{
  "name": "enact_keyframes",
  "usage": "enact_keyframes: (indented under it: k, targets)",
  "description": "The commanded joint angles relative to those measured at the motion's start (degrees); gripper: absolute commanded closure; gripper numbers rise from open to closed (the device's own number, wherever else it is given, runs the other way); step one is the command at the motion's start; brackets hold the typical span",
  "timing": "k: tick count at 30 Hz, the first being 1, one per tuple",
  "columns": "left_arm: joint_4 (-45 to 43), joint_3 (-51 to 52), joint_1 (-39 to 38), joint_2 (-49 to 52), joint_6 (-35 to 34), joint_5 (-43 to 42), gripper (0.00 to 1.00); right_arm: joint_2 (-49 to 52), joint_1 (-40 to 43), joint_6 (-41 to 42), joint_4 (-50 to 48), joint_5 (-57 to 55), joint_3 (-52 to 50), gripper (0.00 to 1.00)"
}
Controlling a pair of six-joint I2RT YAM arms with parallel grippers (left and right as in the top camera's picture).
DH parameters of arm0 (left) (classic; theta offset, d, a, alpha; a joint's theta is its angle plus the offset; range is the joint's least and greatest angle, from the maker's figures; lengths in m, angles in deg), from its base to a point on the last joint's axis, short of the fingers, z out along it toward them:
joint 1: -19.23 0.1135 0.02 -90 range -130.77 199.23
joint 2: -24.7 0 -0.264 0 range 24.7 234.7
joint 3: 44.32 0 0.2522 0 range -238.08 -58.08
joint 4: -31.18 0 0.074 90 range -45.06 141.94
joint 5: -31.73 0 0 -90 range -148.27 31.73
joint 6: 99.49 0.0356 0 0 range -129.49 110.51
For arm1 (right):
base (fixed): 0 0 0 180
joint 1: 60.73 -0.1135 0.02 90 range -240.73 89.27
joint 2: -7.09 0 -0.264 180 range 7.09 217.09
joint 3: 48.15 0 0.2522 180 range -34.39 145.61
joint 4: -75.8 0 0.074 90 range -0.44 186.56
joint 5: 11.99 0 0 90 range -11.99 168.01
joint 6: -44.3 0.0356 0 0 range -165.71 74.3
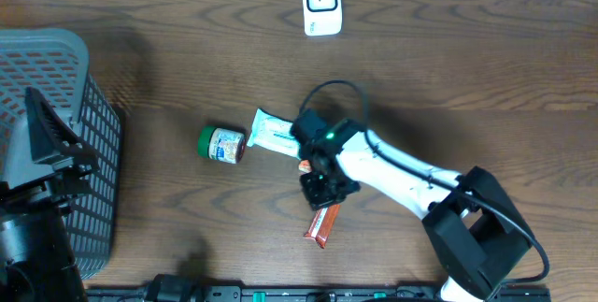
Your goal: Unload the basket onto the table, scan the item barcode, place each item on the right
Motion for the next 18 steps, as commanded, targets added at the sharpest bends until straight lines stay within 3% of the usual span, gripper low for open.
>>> enact_keyframes:
  k: [1,18]
  targets:
    - [-0.5,0.0,0.3,0.0,-0.5,-0.7,0.16,-0.4,-1.1,0.9,-0.7,0.5,-0.3,0.99]
    - [-0.5,0.0,0.3,0.0,-0.5,-0.6,0.15,-4.8,-1.1,1.7,3.2,-2.5,-1.1,0.99]
